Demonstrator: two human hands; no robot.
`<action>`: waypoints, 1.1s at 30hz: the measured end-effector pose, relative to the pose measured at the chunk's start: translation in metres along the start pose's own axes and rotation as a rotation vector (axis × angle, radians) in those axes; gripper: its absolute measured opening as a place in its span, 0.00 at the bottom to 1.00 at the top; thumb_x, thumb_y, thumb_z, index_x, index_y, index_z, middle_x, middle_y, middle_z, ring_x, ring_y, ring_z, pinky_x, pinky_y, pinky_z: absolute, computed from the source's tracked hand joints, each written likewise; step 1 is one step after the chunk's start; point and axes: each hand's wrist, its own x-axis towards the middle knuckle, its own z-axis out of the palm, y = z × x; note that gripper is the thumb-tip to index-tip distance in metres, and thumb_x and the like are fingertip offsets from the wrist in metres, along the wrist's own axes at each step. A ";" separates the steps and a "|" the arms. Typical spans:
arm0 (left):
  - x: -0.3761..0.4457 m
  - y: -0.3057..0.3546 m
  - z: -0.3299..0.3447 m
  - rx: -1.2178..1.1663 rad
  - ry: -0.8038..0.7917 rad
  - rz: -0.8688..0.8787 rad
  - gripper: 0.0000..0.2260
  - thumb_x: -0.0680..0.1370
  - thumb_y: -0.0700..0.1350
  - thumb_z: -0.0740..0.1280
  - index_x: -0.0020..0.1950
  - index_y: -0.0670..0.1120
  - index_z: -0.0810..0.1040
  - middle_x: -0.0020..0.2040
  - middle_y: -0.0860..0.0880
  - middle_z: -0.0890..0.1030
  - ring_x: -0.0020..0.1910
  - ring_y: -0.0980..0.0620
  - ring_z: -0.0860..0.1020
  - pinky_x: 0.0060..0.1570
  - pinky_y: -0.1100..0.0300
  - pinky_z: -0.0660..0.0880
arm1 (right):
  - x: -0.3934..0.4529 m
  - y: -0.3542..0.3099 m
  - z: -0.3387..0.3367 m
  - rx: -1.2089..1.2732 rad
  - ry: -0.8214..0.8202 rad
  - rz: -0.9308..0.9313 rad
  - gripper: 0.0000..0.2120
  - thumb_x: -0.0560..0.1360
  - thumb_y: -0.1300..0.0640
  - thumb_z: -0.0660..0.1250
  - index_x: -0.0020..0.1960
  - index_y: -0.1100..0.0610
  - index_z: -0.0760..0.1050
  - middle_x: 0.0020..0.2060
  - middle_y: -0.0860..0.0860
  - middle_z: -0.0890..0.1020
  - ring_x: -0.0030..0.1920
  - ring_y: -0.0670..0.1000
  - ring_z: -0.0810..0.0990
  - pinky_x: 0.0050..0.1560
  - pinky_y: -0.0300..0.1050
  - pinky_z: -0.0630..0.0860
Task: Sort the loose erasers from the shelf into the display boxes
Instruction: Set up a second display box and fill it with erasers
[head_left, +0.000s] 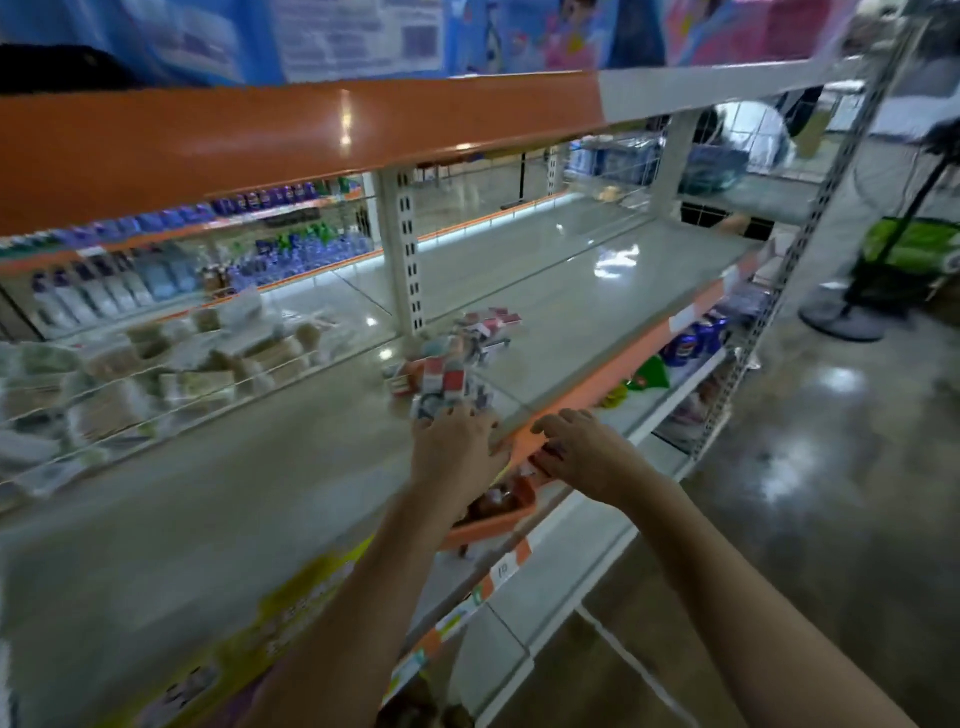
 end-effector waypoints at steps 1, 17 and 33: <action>0.008 0.003 0.003 -0.019 0.004 -0.007 0.17 0.77 0.59 0.60 0.60 0.51 0.74 0.59 0.48 0.75 0.57 0.47 0.72 0.55 0.52 0.70 | 0.005 0.009 -0.001 0.018 -0.006 -0.001 0.18 0.77 0.53 0.62 0.66 0.52 0.68 0.63 0.52 0.72 0.64 0.52 0.68 0.61 0.47 0.67; 0.178 -0.014 0.050 0.081 0.041 -0.179 0.15 0.78 0.51 0.60 0.62 0.47 0.73 0.59 0.46 0.77 0.60 0.46 0.72 0.57 0.52 0.69 | 0.187 0.090 0.010 0.050 -0.039 -0.012 0.19 0.76 0.53 0.63 0.65 0.55 0.69 0.60 0.55 0.75 0.61 0.55 0.72 0.61 0.48 0.69; 0.211 0.011 0.083 0.191 0.025 -0.558 0.14 0.79 0.45 0.60 0.66 0.50 0.69 0.65 0.49 0.73 0.66 0.46 0.66 0.62 0.50 0.64 | 0.265 0.126 0.031 0.205 0.010 -0.222 0.13 0.75 0.55 0.63 0.58 0.58 0.73 0.56 0.55 0.77 0.57 0.55 0.73 0.57 0.47 0.71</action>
